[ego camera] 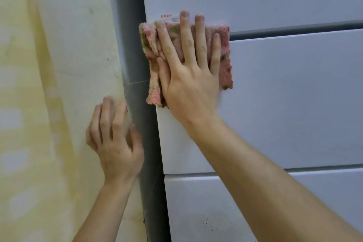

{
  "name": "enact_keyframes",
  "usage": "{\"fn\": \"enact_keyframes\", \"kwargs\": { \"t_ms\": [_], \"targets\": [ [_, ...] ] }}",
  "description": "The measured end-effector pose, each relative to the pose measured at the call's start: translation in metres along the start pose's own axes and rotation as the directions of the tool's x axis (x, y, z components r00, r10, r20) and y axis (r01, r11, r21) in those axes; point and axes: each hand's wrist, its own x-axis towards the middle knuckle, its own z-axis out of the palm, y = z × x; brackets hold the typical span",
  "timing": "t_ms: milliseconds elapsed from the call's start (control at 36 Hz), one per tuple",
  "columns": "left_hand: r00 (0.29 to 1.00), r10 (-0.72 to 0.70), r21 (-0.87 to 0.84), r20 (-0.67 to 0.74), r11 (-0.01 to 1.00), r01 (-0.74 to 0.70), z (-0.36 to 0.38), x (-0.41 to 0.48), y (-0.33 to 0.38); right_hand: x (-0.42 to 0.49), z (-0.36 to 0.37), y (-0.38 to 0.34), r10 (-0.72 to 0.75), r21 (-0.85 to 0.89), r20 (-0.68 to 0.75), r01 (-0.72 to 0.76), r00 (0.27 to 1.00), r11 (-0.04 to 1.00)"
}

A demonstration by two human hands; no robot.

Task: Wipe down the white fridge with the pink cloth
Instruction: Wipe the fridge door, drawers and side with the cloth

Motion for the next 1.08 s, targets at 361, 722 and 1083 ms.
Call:
{"fn": "enact_keyframes", "kwargs": {
  "t_ms": [361,722,1083],
  "targets": [
    [0.999,0.012,0.057,0.039,0.998,-0.015,-0.004,0.002,-0.005,-0.156,-0.035,0.038,-0.21,-0.003,0.257,0.219,0.943,0.976],
    [0.997,-0.065,0.03,0.051,0.998,0.063,-0.009,0.02,0.037,0.003,-0.026,0.065,0.024,-0.054,0.002,-0.023,1.0,0.998],
    [0.994,0.051,-0.139,0.093,0.99,-0.037,-0.004,0.001,0.092,-0.177,-0.063,0.115,-0.195,-0.047,0.268,0.215,0.943,0.976]
  ]
}}
